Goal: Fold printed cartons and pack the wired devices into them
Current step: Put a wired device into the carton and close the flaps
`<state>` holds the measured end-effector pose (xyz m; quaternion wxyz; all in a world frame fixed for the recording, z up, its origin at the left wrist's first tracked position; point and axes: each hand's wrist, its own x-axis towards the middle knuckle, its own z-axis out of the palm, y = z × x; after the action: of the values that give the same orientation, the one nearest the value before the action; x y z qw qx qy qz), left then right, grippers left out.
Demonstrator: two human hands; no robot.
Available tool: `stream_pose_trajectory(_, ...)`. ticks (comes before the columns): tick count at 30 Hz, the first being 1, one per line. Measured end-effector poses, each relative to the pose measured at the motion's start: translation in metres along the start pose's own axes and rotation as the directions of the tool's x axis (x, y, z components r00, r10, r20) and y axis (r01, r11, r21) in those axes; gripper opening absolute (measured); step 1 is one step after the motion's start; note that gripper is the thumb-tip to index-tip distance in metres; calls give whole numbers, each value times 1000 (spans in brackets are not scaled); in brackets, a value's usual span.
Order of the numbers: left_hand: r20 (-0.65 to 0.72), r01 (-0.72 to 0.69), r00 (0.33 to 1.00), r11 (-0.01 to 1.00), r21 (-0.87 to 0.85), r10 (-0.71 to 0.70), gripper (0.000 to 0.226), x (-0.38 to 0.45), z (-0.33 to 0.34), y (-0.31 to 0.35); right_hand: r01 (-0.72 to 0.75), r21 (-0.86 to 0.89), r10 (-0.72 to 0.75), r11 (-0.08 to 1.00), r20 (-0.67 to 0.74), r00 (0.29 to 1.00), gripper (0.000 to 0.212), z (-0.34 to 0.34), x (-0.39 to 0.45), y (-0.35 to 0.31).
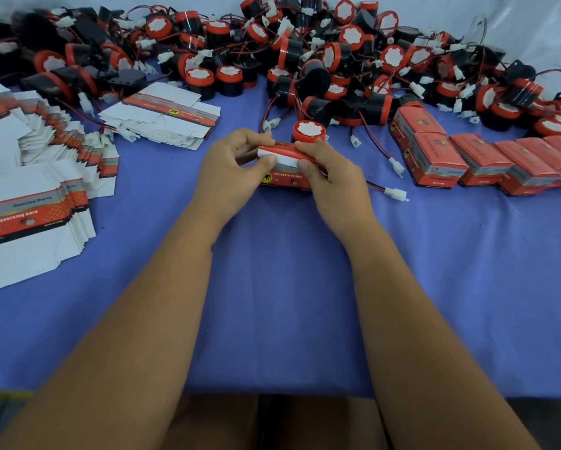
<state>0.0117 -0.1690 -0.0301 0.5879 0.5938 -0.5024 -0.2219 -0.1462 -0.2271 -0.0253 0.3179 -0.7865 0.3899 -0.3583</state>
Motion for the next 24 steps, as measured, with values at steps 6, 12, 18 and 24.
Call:
stream_pose_trajectory(6, -10, -31, 999, 998, 56, 31, 17, 2, 0, 0, 87, -95, -92, 992, -49, 995, 31, 1, 0, -5)
stream_pose_trajectory(12, 132, -93, 989, 972, 217, 65, 49, -1, 1, 3, 99, -104, -105, 990, -57, 993, 29, 0, -3, -6)
stream_pose_trajectory(18, 118, -104, 990, 962, 254, 75, 57, -2, 0, 4, 117, -161, -122, 980, -20, 992, 28, -3, -3, -6)
stream_pose_trajectory(24, 124, -112, 989, 959, 260, 81, 53, -3, 0, 4, 121, -143, -125, 982, -20, 992, 27, -5, -3, -7)
